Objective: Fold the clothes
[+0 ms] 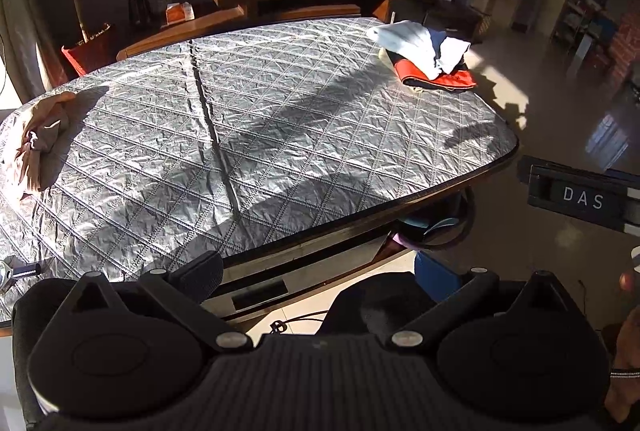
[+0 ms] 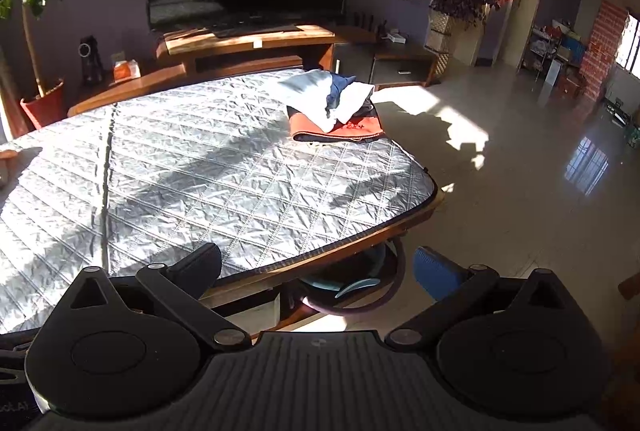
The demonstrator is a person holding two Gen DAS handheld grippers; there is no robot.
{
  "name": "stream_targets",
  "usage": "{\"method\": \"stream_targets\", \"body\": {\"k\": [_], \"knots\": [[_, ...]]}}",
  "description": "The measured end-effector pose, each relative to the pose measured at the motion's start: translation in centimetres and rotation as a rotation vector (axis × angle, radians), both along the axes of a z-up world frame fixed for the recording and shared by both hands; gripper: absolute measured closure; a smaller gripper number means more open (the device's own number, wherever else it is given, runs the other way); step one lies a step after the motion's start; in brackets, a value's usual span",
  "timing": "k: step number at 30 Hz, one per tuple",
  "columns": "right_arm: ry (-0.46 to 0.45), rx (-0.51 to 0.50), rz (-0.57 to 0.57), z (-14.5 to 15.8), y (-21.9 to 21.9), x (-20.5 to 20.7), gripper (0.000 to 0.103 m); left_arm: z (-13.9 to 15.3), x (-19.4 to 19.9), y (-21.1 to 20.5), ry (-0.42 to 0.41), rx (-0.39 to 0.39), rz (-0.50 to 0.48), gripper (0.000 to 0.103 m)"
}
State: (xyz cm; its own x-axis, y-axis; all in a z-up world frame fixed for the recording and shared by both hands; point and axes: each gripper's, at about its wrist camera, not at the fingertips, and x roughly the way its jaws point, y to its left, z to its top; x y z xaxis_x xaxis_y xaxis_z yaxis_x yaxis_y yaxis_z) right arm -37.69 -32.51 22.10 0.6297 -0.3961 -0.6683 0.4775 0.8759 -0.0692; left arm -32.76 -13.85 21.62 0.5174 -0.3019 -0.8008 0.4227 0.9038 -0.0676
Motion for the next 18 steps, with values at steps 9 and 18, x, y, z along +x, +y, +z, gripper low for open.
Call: {"method": "stream_targets", "body": {"k": [9, 18], "knots": [[-0.012, -0.002, 0.008, 0.33, 0.21, -0.34, 0.0, 0.51, -0.44, -0.3, -0.018, 0.002, -0.009, 0.001], [-0.031, -0.003, 0.007, 0.83, 0.21, -0.76, 0.0, 1.02, -0.87, -0.52, -0.033, 0.003, -0.019, 0.001]]}}
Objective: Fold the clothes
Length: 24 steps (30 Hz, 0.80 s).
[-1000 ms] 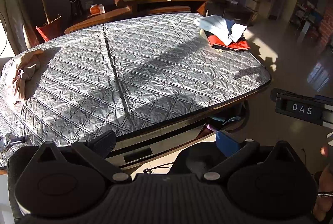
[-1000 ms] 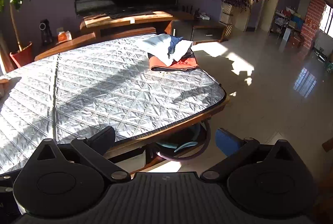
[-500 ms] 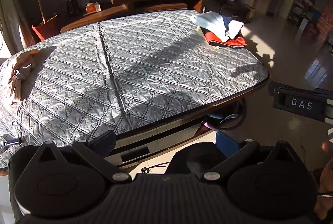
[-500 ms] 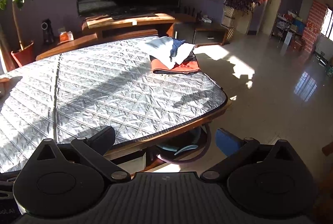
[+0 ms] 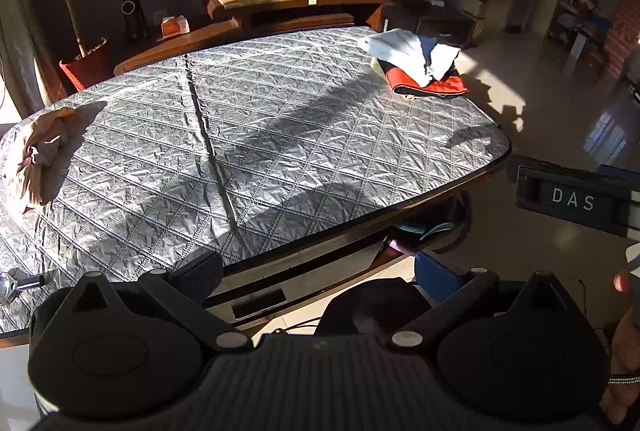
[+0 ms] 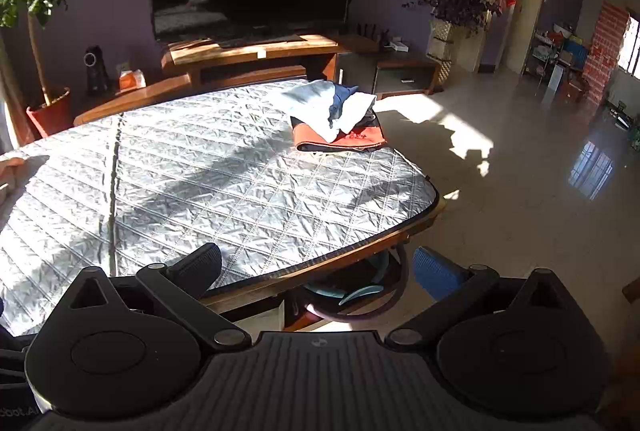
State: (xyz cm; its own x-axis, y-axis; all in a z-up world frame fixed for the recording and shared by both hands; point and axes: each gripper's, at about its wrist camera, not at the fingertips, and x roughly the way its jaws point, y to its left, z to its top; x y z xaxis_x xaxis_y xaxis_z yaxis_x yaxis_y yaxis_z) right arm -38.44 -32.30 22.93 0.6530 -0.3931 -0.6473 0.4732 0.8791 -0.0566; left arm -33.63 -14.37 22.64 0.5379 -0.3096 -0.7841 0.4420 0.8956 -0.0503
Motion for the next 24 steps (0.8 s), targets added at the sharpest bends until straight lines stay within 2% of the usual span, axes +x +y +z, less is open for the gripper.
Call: {"method": "stream_targets", "body": {"k": [24], "knots": [[-0.023, 0.002, 0.021, 0.1, 0.6, -1.1, 0.0, 0.6, -1.4, -0.4, -0.028, 0.004, -0.007, 0.001]]}}
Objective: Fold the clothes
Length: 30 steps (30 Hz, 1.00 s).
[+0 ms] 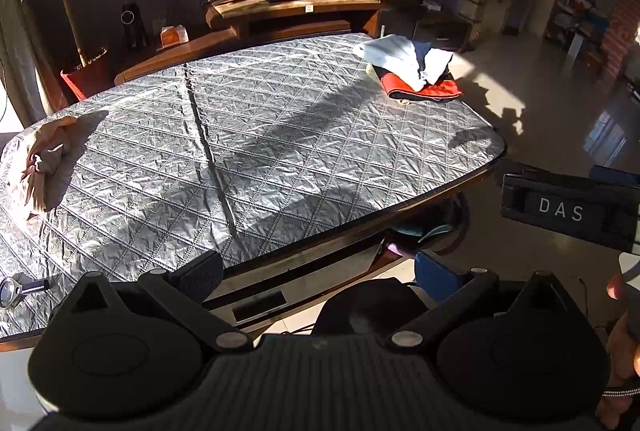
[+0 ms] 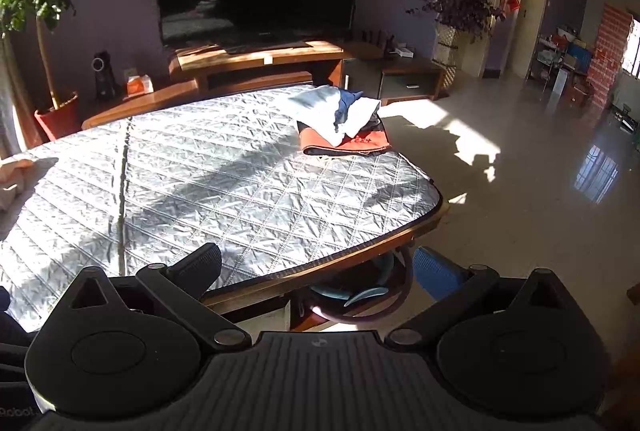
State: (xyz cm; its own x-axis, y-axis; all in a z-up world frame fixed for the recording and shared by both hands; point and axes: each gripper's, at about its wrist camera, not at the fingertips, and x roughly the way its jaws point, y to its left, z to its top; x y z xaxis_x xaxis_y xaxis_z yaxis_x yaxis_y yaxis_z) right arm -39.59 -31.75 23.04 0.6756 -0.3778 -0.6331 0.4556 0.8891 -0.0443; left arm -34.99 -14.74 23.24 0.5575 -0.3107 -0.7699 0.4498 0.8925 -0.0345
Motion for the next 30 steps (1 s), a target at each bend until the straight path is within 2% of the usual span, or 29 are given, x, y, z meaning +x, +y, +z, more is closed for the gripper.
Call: {"method": "stream_targets", "body": {"k": [26, 30], "knots": [[-0.007, 0.006, 0.038, -0.5, 1.1, -0.8, 0.0, 0.1, -0.5, 0.7, -0.017, -0.009, 0.026, 0.001], [-0.001, 0.007, 0.034, -0.7, 1.0, -0.8, 0.0, 0.1, -0.4, 1.2, -0.011, -0.029, 0.031, 0.001]]}}
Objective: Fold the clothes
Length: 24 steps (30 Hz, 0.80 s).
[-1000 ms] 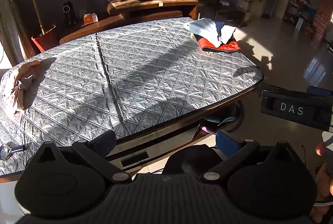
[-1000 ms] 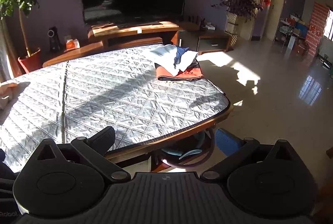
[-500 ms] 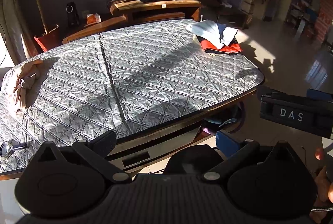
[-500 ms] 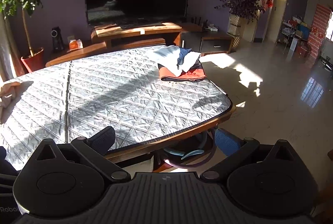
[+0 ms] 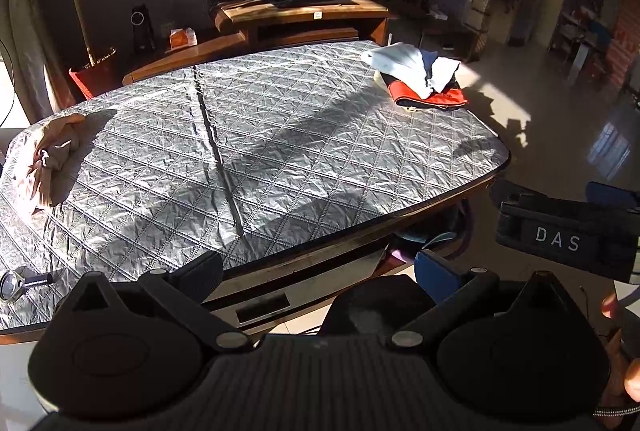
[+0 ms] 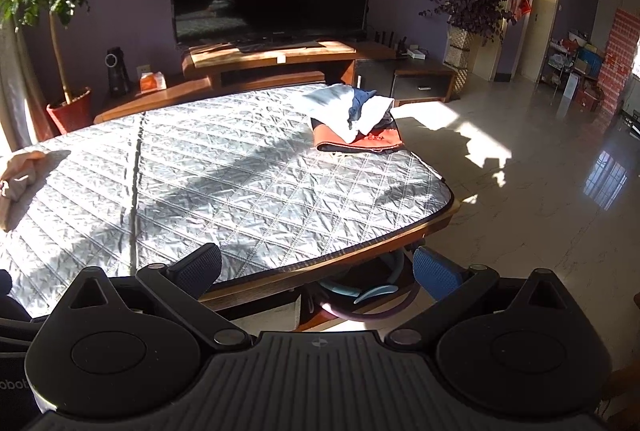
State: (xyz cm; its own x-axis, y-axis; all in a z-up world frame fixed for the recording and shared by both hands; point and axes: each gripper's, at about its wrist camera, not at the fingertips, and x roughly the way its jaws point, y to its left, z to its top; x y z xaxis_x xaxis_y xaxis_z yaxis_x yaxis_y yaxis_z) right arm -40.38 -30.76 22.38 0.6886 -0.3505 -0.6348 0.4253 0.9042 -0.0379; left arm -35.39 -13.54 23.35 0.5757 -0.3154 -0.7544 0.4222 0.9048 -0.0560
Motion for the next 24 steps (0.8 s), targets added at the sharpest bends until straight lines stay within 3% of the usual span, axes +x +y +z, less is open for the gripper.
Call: {"method": "stream_targets", "body": {"k": [8, 12, 14, 18, 24], "knots": [[0.018, -0.007, -0.002, -0.4, 0.1, 0.0, 0.0, -0.3, 0.8, 1.5, 0.013, -0.067, 0.023, 0.001], [0.033, -0.009, -0.001, -1.0, 0.2, 0.3, 0.0, -0.2, 0.2, 3.3, -0.099, -0.153, 0.061, 0.001], [0.044, -0.008, -0.003, -1.4, 0.2, 0.6, 0.0, -0.4, 0.7, 3.5, -0.104, -0.147, 0.066, 0.002], [0.072, -0.01, 0.0, -2.4, 0.2, 1.4, 0.0, -1.6, 2.5, 4.2, -0.038, -0.174, 0.09, 0.003], [0.117, -0.01, 0.024, -4.4, 0.5, 3.6, 0.0, -4.1, 5.1, 5.3, 0.004, -0.127, 0.128, 0.004]]}}
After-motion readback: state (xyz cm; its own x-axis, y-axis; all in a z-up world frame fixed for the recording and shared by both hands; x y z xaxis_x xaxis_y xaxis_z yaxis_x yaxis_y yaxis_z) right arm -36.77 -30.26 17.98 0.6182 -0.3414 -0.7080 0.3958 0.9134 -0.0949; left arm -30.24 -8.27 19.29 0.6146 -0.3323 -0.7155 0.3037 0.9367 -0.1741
